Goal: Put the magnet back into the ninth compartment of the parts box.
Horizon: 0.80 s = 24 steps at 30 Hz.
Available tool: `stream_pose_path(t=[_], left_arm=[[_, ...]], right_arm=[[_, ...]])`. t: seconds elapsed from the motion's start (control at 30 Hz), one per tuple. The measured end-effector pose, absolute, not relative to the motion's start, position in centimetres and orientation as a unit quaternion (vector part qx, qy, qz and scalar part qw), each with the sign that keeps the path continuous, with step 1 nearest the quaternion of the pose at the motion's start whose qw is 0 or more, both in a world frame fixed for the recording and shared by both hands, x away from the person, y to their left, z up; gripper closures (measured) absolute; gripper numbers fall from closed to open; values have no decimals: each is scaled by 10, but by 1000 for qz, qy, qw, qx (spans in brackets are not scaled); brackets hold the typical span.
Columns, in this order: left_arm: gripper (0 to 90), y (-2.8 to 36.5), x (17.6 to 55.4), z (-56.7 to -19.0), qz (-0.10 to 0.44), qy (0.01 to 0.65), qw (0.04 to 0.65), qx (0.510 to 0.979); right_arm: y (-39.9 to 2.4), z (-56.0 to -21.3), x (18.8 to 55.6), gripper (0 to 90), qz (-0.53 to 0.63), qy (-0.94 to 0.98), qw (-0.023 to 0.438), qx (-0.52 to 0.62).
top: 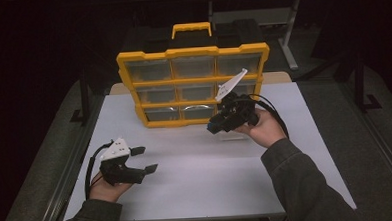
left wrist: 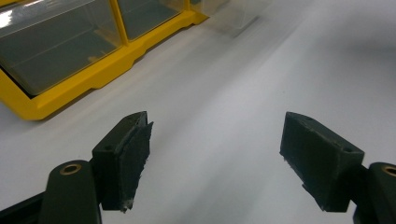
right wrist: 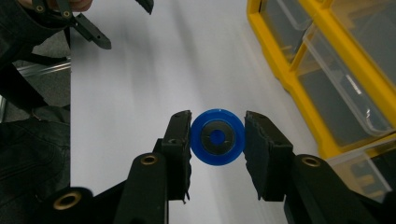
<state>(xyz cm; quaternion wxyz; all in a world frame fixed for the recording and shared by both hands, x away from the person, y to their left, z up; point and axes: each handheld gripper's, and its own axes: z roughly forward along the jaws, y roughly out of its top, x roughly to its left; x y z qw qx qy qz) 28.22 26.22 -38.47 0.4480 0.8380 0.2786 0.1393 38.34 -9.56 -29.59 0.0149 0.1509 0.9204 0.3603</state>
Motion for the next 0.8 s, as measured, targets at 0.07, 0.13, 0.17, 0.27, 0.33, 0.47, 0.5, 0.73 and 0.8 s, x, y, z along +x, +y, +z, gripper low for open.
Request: stream_pose_path(t=[0.07,0.13,0.17,0.27,0.33,0.47,0.5,0.73,0.8], left_arm=[[237,262,282,-385,138,280,449,837],[238,262,282,-385,138,281,450,836],[237,263,282,-385,137,282,450,836],[238,263,282,-384,137,284,450,836],[239,264,282,-384,137,284,450,835],[239,265,282,-384,135,288,453,833],[239,265,282,-384,135,288,453,833],[239,265,281,-384,134,288,454,832],[239,266,282,-384,136,288,454,832]], right_arm=[[-95,-292,384,613,359,920,16,156],[-96,-288,387,613,361,920,21,149],[-96,-286,387,613,358,920,20,156],[-98,-280,390,613,360,919,21,161],[-100,-279,394,613,358,919,26,162],[-104,-275,399,613,359,916,24,176],[-105,-275,400,613,359,916,26,178],[-115,-279,416,613,353,913,29,200],[-118,-281,418,613,352,913,29,206]])
